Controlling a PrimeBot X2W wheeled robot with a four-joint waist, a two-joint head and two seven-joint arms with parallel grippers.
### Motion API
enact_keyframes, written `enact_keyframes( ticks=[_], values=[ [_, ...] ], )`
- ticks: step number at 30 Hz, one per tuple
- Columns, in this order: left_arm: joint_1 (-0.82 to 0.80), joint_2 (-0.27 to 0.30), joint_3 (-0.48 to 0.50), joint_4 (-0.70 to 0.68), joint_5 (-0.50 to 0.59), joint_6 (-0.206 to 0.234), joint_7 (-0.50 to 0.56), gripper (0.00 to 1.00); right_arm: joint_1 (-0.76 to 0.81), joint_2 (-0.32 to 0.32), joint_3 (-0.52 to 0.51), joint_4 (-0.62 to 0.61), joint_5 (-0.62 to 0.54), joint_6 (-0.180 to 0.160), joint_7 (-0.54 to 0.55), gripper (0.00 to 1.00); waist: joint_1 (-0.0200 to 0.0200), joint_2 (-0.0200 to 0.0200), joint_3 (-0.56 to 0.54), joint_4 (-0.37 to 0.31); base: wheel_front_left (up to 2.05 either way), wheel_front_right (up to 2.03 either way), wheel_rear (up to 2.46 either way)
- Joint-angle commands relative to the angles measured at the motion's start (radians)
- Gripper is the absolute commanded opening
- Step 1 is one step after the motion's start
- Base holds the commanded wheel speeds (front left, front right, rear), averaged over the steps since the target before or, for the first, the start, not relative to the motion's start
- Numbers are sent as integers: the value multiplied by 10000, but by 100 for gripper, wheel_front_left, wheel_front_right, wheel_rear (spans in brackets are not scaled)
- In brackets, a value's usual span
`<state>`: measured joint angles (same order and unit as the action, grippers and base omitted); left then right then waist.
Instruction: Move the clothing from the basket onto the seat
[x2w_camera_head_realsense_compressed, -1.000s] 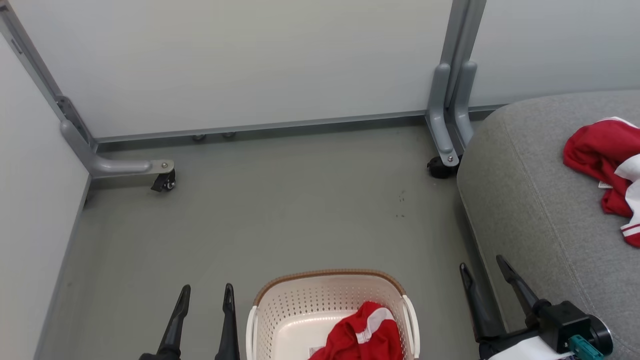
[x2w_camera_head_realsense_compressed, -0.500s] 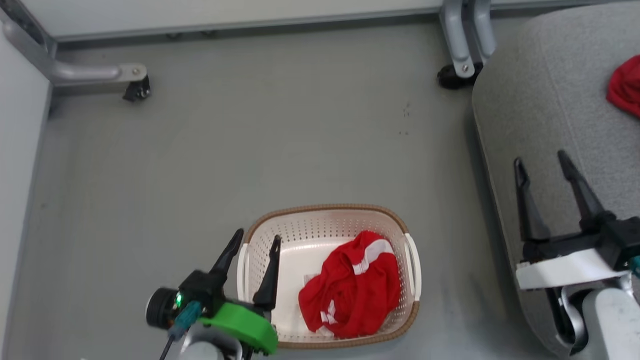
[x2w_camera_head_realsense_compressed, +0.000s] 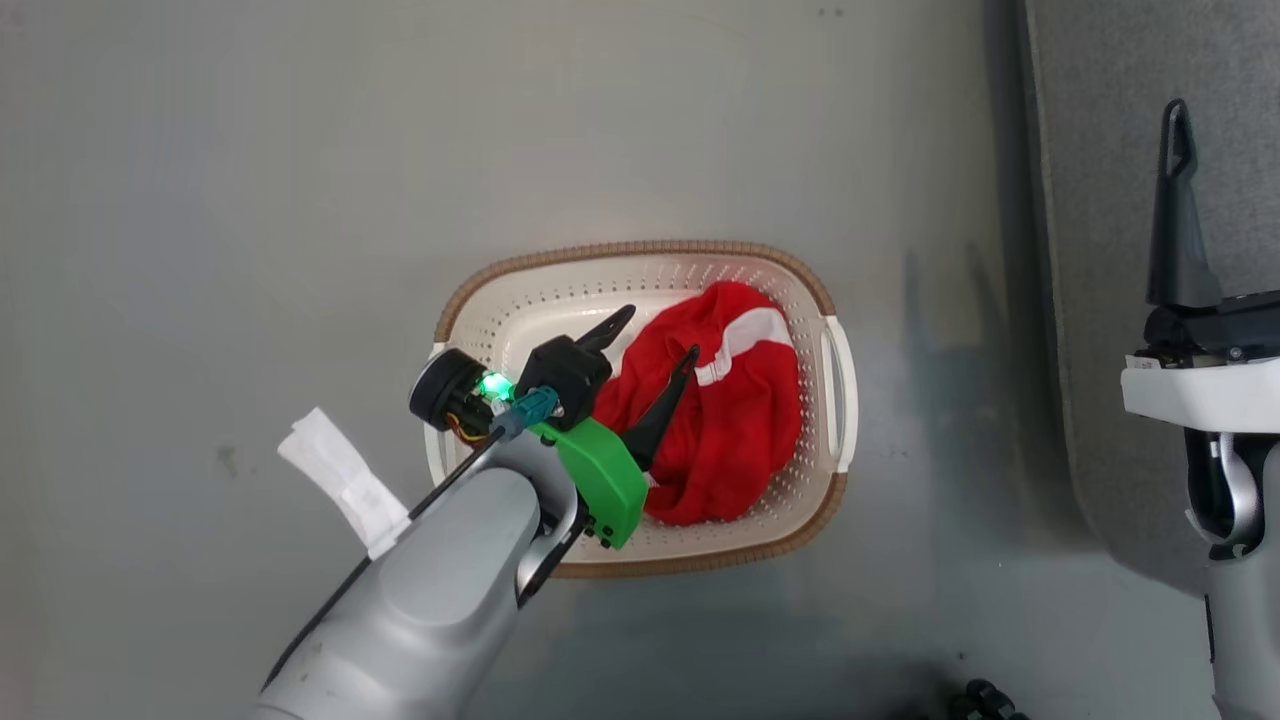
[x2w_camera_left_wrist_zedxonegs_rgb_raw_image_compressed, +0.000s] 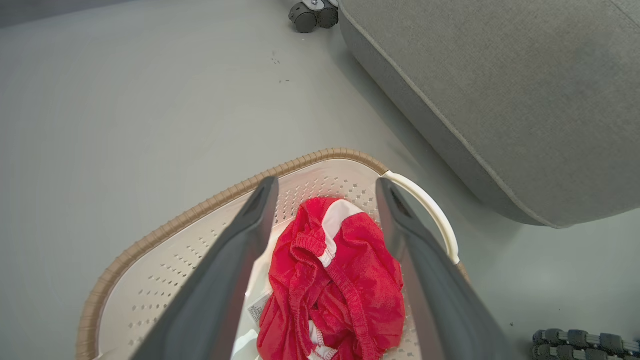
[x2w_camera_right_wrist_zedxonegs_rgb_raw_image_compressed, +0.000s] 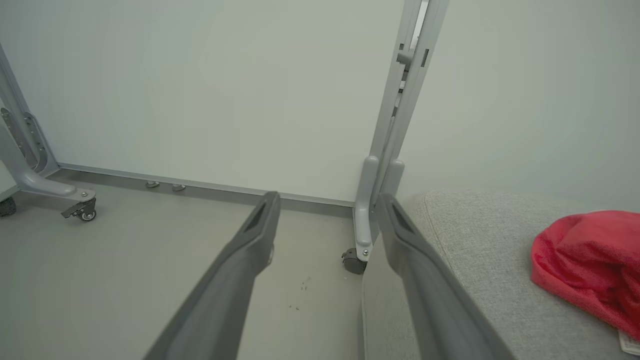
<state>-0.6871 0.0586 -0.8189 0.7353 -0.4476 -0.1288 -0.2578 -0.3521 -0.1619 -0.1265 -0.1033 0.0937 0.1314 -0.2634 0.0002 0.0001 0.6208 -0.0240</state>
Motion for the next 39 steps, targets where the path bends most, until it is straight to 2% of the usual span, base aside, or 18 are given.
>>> enact_keyframes(
  ticks=[1,7,13,19,27,39],
  values=[
    [-583,147,-384,300,-384,-30,-40,100,-204,-7,-77,-131,-45,-14,-19,100,-2,-1,2001,-403,0,0,0],
    [-2061,68,-2090,1409,-1638,-32,39,100,-346,-121,-166,-498,-93,-14,-19,100,-2,-1,2967,-516,0,0,0],
    [-3187,-36,-3048,2390,-2468,-31,48,100,-490,-157,-142,-939,-134,-14,-19,100,-2,-1,3660,-588,0,0,0],
    [-3873,-65,-3698,2945,-3169,-32,199,100,-722,-242,23,-1366,-194,-14,-19,100,-2,-1,4251,-685,0,0,0],
    [-4303,-64,-4336,2828,-4014,-32,586,100,-922,-356,299,-1841,-346,-16,-19,100,-2,-1,4748,-917,0,0,0],
    [-4390,-59,-4593,2858,-4840,-33,1024,100,-649,-574,413,-2372,-429,-14,-19,100,-2,-1,4832,-1197,0,0,0]
  ],
)
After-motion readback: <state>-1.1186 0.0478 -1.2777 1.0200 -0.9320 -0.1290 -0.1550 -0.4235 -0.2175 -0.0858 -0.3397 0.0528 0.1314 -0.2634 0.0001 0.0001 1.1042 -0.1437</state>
